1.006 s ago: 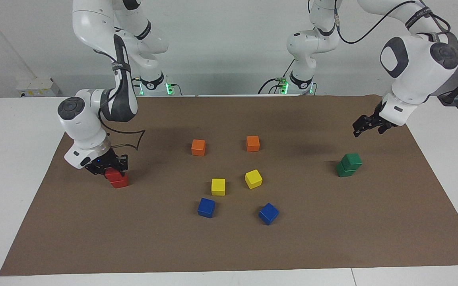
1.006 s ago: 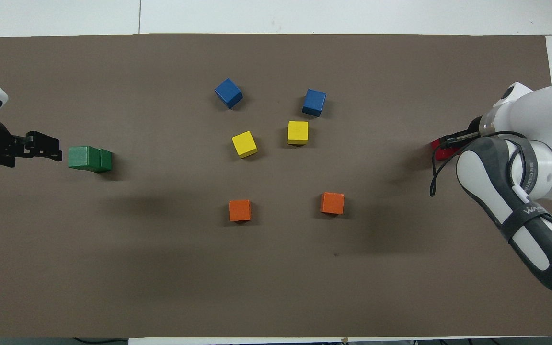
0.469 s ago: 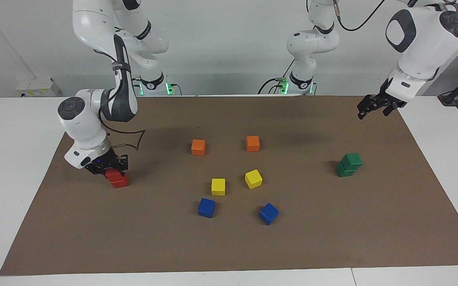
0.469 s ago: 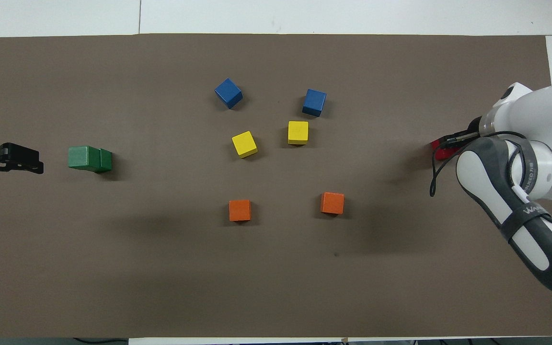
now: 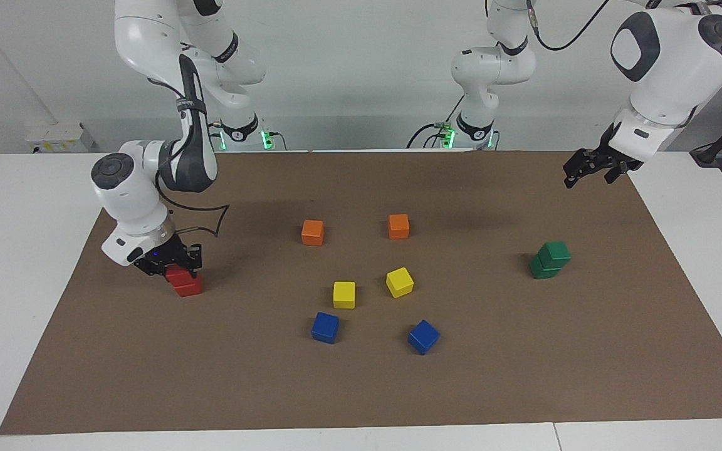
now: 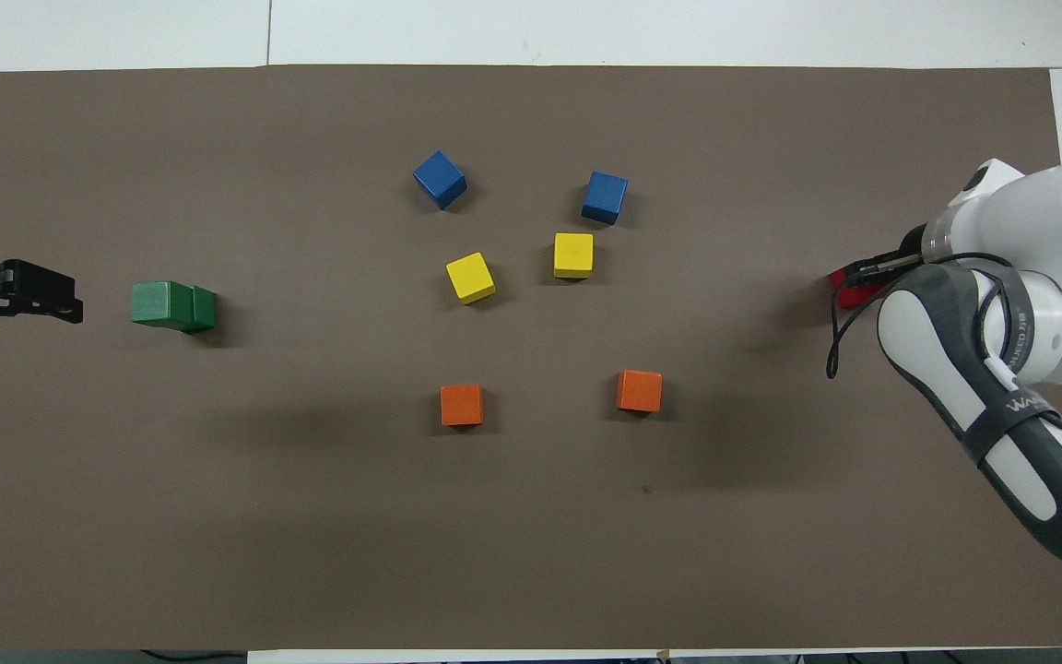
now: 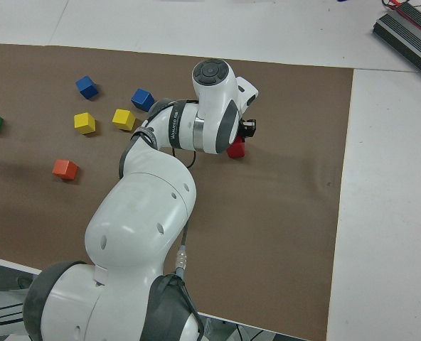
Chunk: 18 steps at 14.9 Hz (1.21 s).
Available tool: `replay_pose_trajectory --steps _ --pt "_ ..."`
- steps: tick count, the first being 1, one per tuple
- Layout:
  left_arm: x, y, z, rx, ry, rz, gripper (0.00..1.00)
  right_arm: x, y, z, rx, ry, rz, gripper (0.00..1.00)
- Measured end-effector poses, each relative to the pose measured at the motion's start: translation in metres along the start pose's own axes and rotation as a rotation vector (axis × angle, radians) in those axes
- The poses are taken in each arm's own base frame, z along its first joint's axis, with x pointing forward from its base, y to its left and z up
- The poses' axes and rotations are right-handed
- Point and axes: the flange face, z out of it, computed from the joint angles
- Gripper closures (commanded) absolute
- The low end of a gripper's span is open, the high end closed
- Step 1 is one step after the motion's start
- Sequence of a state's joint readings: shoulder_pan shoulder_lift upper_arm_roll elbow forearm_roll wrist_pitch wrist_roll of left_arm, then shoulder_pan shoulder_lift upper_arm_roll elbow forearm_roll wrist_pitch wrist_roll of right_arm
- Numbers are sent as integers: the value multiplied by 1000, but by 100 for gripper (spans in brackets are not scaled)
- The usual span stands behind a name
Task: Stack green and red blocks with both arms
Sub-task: 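Open the right gripper to release the red block on the red block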
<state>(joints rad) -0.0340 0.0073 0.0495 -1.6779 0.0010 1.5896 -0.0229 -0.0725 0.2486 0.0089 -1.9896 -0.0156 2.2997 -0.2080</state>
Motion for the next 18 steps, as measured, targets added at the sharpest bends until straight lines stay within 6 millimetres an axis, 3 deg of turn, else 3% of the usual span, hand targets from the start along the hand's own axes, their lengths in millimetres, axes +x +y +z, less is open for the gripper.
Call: replay_pose_trajectory --steps 2,3,4,13,16,18 --pt "3 1 5 1 -20 2 0 0 0 0 0 0 0 25" --pt "3 1 7 1 -25 0 0 0 0 0 0 0 0 7" --pt "3 0 7 1 -27 -1 0 0 0 0 0 0 1 1" --pt "-8 -5 7 -1 -43 -6 0 3 1 -5 -2 11 4 0" --pt "-8 -6 7 -1 -42 -9 0 8 2 -29 -3 14 7 0" --pt "-9 -7 6 -1 -38 -10 0 10 0 -66 -3 15 6 0"
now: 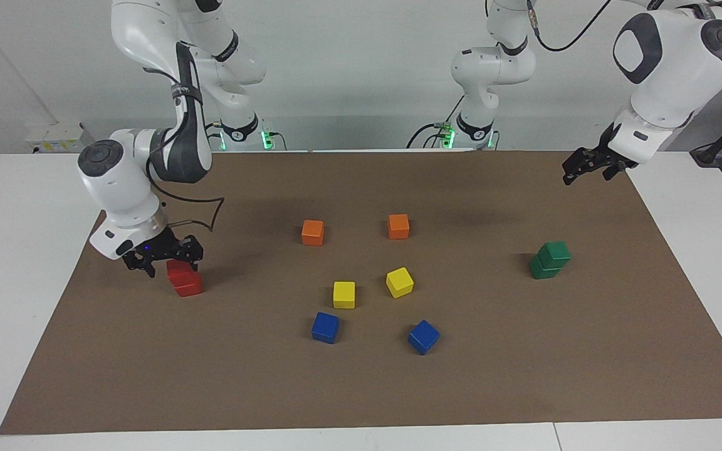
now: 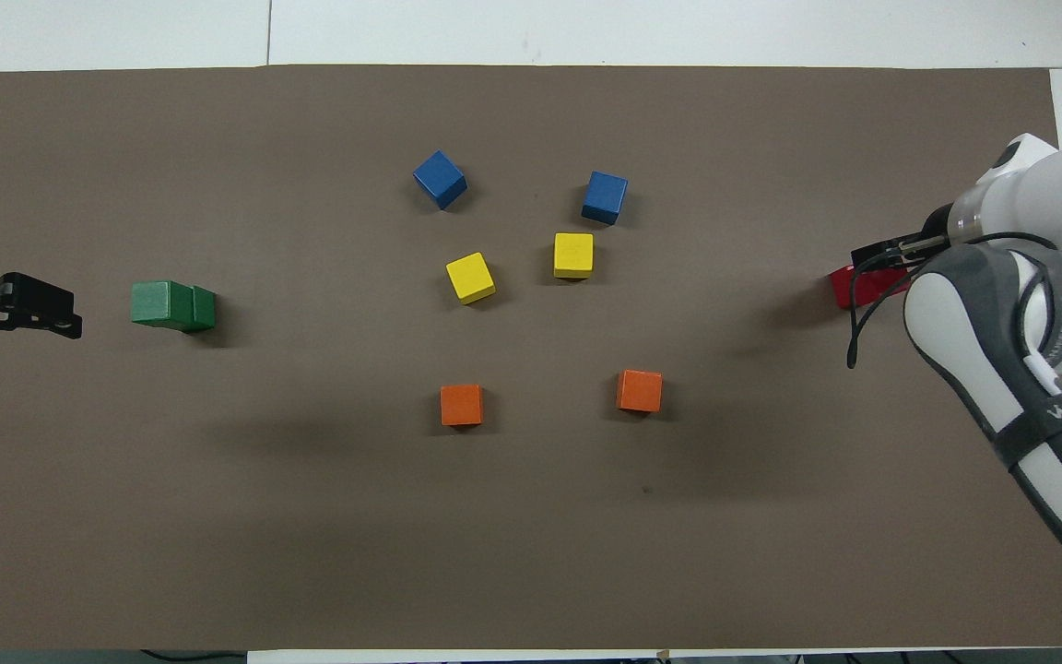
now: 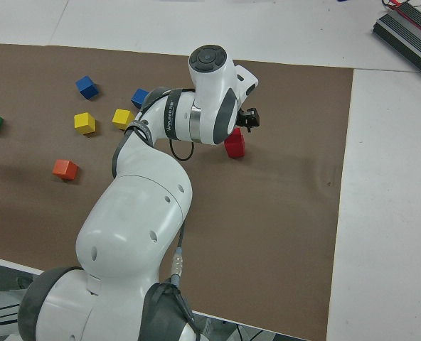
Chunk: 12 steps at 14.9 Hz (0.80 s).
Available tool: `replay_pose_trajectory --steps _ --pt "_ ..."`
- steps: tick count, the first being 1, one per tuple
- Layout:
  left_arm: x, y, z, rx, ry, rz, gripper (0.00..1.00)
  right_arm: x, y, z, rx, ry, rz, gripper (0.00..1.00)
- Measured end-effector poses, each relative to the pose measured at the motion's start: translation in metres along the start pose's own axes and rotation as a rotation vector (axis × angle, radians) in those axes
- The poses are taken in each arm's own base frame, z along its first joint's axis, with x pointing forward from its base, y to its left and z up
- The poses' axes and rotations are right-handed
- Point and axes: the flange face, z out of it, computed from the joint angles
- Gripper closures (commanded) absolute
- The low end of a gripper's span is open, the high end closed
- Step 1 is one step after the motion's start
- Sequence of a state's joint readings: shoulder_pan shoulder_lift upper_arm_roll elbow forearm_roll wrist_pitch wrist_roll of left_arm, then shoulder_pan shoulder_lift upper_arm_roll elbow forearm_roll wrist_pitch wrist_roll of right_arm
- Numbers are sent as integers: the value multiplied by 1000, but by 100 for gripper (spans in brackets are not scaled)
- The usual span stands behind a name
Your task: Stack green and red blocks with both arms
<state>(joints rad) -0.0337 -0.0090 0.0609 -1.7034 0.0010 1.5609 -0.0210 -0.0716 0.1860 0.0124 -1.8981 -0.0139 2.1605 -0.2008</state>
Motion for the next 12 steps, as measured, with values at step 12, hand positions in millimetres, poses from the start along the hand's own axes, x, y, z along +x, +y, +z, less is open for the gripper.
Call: replay_pose_trajectory --steps 12 --pt "-1 31 -31 6 78 57 0 -52 -21 -232 8 -93 131 0"
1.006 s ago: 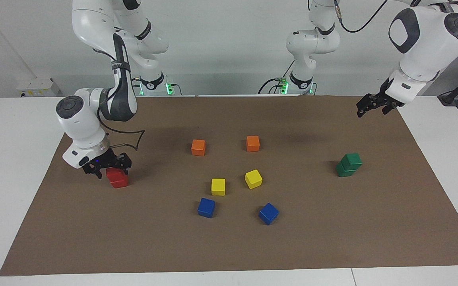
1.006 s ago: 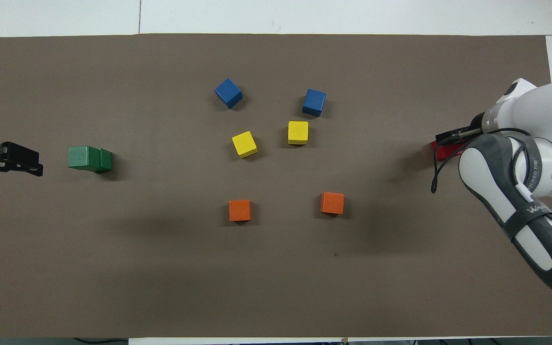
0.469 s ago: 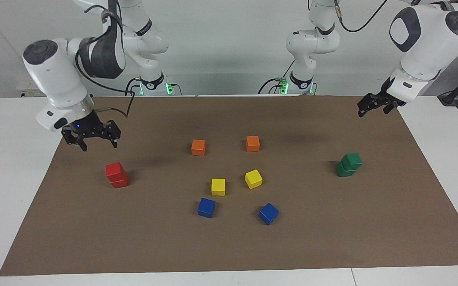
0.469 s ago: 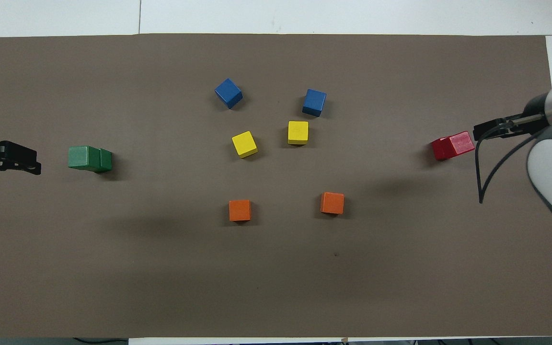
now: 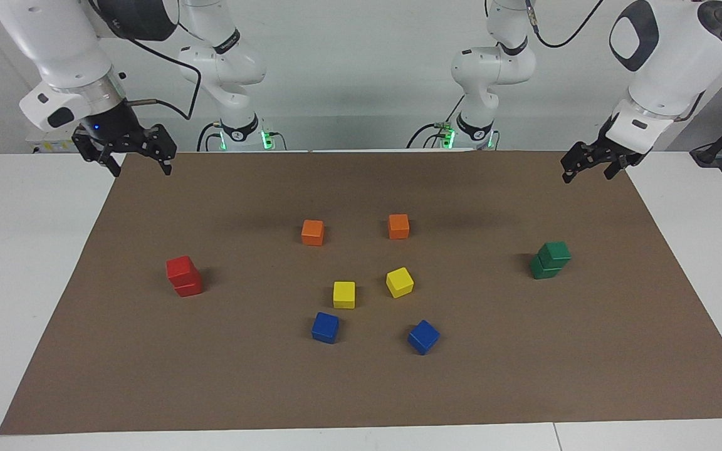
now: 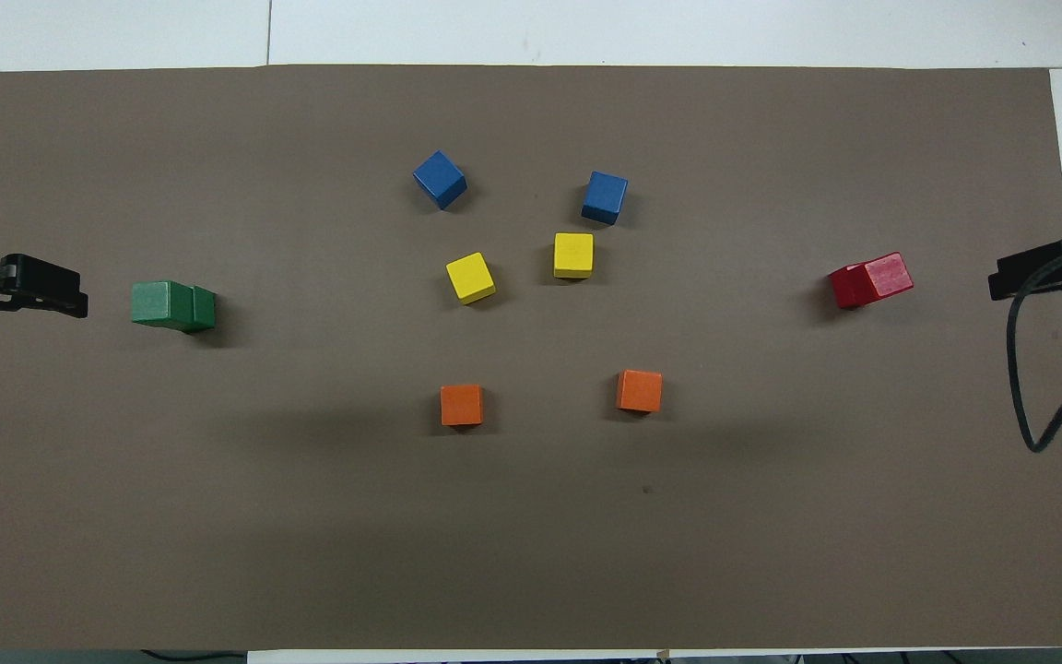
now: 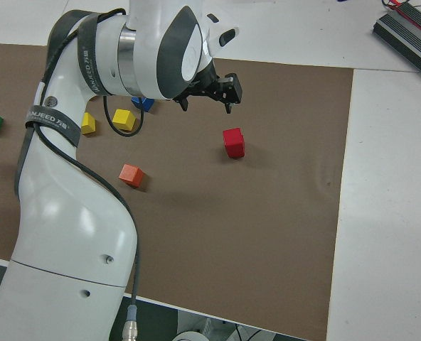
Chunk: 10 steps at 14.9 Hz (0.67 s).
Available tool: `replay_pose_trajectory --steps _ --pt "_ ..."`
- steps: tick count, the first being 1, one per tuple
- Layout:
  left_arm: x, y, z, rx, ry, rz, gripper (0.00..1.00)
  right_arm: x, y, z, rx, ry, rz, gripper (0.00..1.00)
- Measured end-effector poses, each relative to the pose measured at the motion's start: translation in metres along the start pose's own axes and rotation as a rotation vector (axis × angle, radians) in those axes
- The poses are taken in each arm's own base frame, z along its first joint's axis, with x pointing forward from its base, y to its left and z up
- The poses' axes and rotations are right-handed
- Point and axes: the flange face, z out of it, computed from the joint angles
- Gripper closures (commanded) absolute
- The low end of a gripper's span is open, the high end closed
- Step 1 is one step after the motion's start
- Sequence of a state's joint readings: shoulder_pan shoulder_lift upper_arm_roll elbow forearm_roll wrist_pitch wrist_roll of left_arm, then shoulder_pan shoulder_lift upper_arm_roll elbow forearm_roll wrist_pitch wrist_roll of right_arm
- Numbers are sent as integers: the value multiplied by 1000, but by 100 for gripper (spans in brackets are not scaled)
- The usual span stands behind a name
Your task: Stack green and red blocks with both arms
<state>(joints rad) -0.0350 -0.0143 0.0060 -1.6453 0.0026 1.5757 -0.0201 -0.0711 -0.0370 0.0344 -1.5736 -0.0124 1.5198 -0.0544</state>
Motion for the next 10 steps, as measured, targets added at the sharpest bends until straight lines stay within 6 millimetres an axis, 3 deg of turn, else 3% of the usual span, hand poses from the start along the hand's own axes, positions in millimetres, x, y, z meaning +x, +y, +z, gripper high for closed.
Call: replay_pose_trajectory --steps 4,10 --pt "0 15 -7 2 14 28 0 -13 -1 -16 0 -10 4 0" --pt "-1 31 -7 4 15 56 0 -15 5 -14 3 -21 15 0"
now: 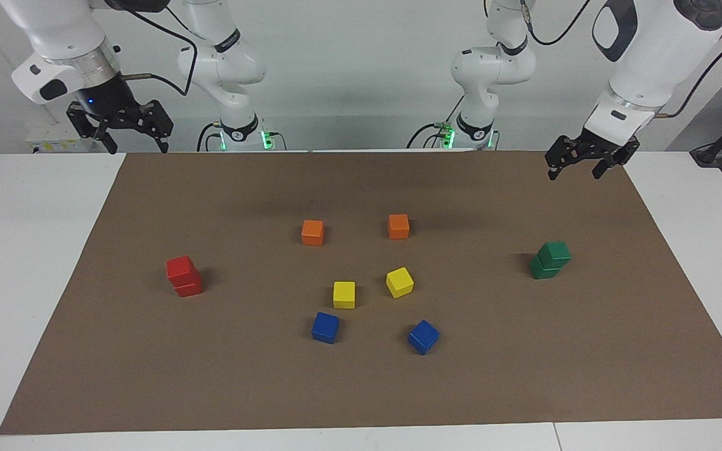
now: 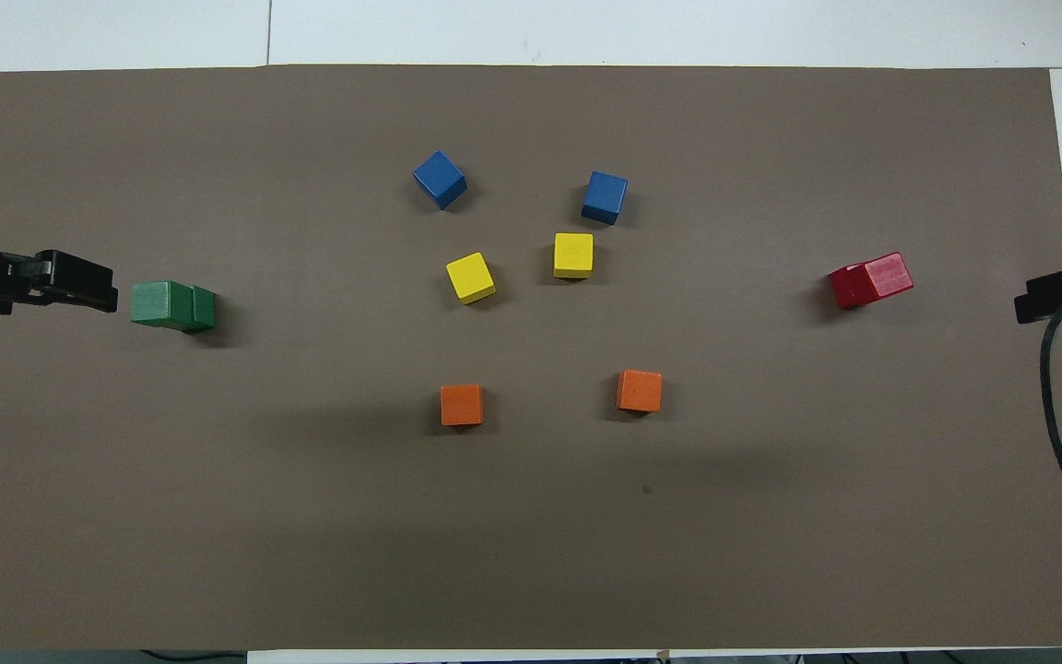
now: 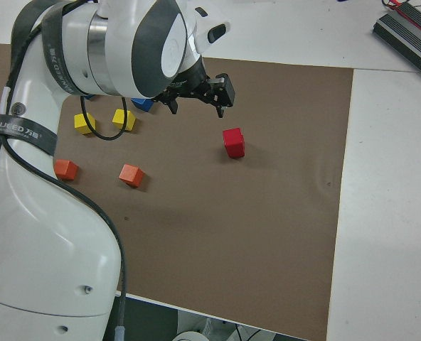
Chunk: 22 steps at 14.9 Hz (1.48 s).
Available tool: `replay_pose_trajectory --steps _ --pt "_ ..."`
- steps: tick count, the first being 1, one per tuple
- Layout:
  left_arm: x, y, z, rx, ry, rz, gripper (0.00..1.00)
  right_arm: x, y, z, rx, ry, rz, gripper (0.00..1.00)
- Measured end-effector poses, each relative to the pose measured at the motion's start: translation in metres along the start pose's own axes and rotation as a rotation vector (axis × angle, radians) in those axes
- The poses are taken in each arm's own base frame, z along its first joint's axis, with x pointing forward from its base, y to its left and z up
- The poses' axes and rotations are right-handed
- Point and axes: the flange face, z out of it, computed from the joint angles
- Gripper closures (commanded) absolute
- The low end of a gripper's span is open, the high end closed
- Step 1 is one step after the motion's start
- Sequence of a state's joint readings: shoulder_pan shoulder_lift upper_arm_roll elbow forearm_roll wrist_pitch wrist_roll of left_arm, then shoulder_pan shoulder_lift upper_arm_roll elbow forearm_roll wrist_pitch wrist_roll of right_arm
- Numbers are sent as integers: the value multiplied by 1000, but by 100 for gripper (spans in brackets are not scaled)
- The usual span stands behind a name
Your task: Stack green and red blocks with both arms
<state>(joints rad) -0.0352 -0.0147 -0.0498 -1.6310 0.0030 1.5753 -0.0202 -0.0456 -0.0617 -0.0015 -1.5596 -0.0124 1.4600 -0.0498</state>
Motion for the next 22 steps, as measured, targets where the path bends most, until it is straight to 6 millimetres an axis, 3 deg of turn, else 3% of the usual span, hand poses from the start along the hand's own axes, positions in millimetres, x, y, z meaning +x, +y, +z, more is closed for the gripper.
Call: replay_pose_trajectory --steps 6,13,22 --pt "0 1 0 0 -2 0 0 1 7 6 2 -12 14 0" --pt "0 1 1 0 -2 0 0 4 13 29 4 -35 24 0" --pt "0 1 1 0 -2 0 0 2 18 30 -15 -37 31 0"
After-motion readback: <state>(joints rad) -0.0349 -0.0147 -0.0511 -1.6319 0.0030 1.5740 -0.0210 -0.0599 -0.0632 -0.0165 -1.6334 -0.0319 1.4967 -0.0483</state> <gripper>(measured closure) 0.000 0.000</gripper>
